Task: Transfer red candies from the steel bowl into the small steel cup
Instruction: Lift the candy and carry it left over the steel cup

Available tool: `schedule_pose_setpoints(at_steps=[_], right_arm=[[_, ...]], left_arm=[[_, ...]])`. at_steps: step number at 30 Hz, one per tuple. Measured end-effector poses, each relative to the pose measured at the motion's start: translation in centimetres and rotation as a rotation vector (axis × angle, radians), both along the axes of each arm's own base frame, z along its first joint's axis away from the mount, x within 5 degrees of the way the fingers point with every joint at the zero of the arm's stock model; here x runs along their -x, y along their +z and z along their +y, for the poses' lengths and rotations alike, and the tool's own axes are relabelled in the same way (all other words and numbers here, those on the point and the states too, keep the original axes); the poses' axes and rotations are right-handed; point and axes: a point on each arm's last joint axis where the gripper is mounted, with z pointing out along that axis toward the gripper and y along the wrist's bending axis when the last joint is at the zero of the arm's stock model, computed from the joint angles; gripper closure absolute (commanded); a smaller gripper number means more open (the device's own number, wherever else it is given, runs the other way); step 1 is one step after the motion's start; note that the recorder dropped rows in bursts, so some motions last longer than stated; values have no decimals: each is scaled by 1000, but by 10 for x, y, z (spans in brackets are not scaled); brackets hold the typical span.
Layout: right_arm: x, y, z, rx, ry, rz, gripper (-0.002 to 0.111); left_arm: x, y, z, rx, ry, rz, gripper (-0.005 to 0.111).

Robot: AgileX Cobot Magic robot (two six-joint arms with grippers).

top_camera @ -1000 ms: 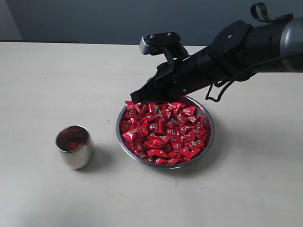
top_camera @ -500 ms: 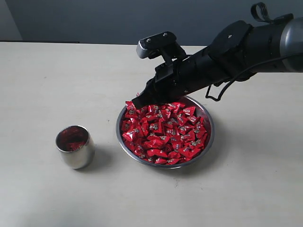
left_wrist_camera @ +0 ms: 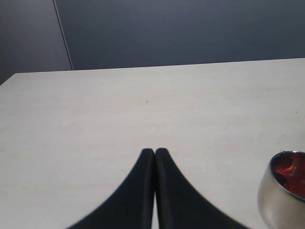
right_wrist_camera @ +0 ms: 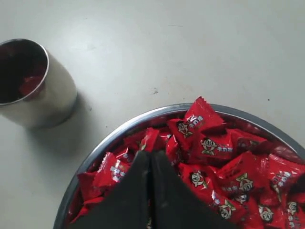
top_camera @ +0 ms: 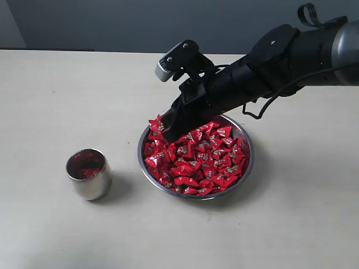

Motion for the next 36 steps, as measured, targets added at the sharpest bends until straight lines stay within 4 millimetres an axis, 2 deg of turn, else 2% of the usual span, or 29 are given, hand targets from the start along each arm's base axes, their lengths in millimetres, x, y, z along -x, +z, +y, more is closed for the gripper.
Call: schedule_pose_setpoints(at_steps=[11, 17, 21, 27, 36], right_arm=[[1, 4, 5, -68, 17, -6, 109], [3, 15, 13, -123, 55, 19, 109], [13, 20, 25, -139, 94, 12, 109], [30, 18, 42, -149, 137, 29, 109], [40, 23, 70, -185, 190, 22, 109]], left_arm=[[0, 0, 0, 0, 0, 0, 106], [0, 0, 0, 0, 0, 0, 106], [0, 0, 0, 0, 0, 0, 106], [0, 0, 0, 0, 0, 0, 106], [0, 0, 0, 0, 0, 0, 106]])
